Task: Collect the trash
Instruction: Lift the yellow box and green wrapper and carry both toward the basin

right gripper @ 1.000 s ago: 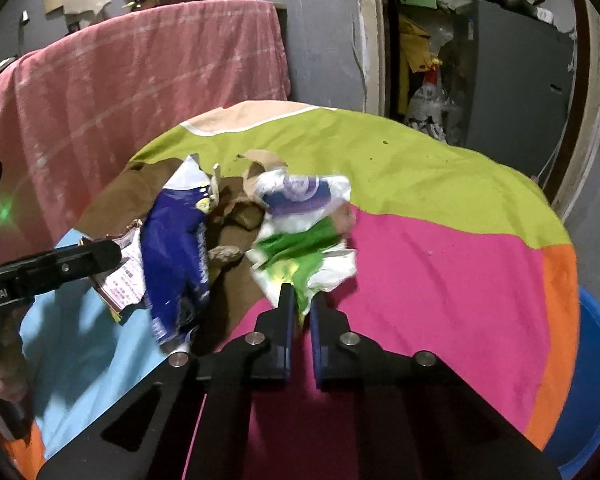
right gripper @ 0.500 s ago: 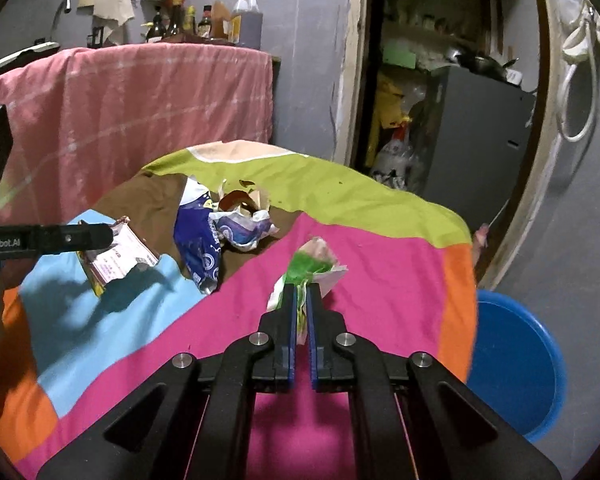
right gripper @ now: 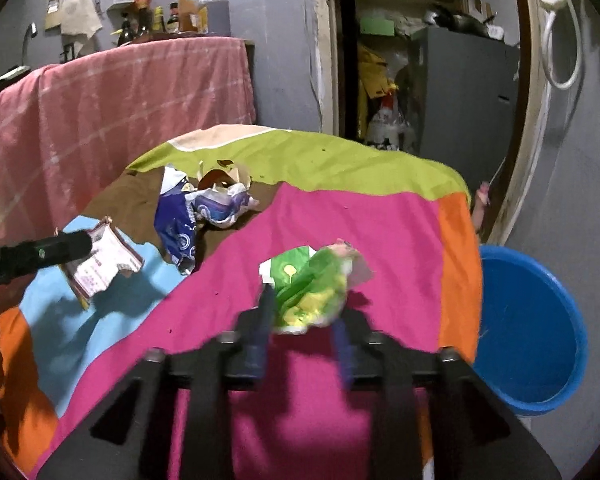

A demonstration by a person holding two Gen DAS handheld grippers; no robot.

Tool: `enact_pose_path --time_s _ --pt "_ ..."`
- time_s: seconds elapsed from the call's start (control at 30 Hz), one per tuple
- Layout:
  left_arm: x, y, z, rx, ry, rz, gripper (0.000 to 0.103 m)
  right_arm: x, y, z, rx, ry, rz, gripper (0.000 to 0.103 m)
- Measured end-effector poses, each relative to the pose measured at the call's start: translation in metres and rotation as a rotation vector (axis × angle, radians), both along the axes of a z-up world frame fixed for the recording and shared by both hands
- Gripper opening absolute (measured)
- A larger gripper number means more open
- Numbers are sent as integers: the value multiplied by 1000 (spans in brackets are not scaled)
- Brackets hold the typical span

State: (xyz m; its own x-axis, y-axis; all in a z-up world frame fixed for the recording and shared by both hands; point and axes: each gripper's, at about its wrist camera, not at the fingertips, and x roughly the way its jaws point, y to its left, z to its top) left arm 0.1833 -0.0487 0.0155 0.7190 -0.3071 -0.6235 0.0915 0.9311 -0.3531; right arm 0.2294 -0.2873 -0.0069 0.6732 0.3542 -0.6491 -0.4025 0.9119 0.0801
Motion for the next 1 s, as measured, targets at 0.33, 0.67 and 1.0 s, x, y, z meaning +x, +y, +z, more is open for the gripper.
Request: enact_pose_path --time_s 0.33,0.67,1.0 --pt "5 6 -10 -14 35 9 30 26 9 -13 49 71 22 46" --pt "2 4 -6 -18 14 3 30 37 14 -15 71 79 42 17" --pt "-4 -40 27 -25 -127 -65 30 -2 -34 32 148 -96 -16 14"
